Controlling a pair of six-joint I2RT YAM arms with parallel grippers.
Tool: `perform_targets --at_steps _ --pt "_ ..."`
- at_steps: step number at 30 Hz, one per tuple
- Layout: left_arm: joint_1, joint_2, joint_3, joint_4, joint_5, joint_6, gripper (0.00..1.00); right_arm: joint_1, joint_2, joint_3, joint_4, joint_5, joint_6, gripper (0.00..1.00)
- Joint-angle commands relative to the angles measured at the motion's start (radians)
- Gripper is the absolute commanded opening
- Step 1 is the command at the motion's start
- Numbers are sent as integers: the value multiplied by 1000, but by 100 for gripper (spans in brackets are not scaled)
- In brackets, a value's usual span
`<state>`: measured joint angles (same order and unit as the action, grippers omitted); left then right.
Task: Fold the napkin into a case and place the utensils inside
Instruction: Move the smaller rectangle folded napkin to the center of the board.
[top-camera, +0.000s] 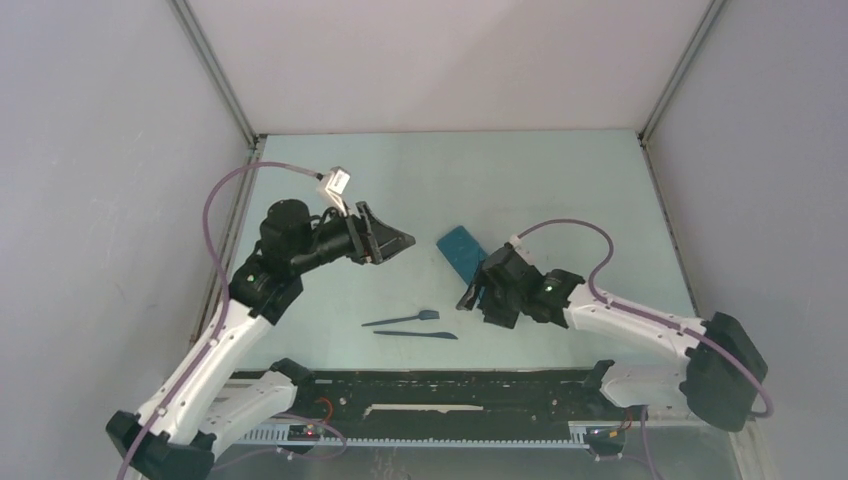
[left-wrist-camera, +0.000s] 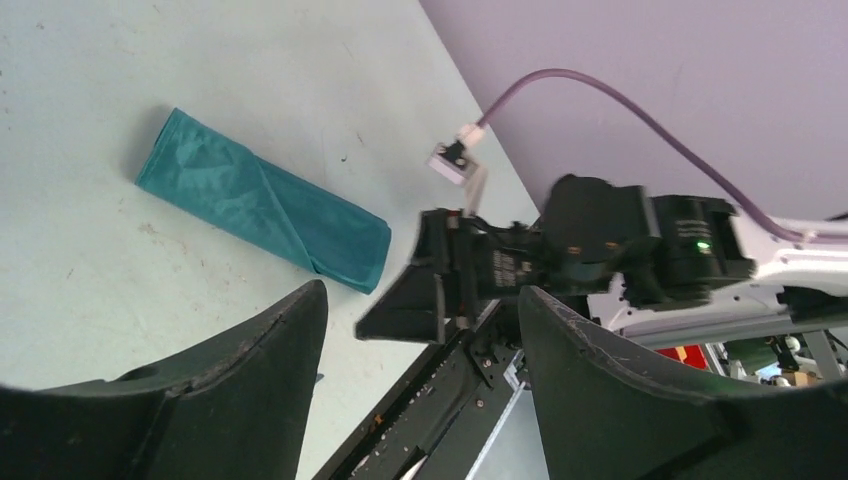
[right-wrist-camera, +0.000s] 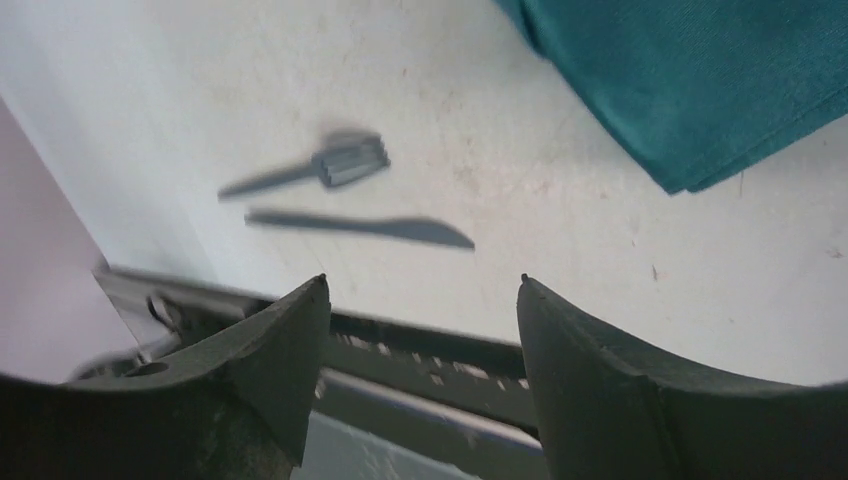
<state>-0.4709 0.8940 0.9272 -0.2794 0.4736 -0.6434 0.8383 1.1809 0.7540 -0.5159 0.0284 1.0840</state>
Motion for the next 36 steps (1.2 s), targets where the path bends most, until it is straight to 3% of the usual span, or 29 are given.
perform_targets --at_steps 1,8,18,29,33,36 --pt "-2 -84 -19 -56 25 33 76 32 126 36 58 239 289 79" --pt "-2 -177 -26 -126 9 51 77 54 483 305 -198 319 361 80" --pt "-2 -130 41 -153 9 96 77 -50 636 383 -319 392 238 80" --pt "-1 -11 122 -176 3 150 77 -445 594 324 -126 338 -290 80" --pt "-2 37 129 -162 15 150 78 -595 530 352 -66 186 -495 82" --pt "-1 72 121 -128 28 133 78 -586 465 361 -99 31 -598 84"
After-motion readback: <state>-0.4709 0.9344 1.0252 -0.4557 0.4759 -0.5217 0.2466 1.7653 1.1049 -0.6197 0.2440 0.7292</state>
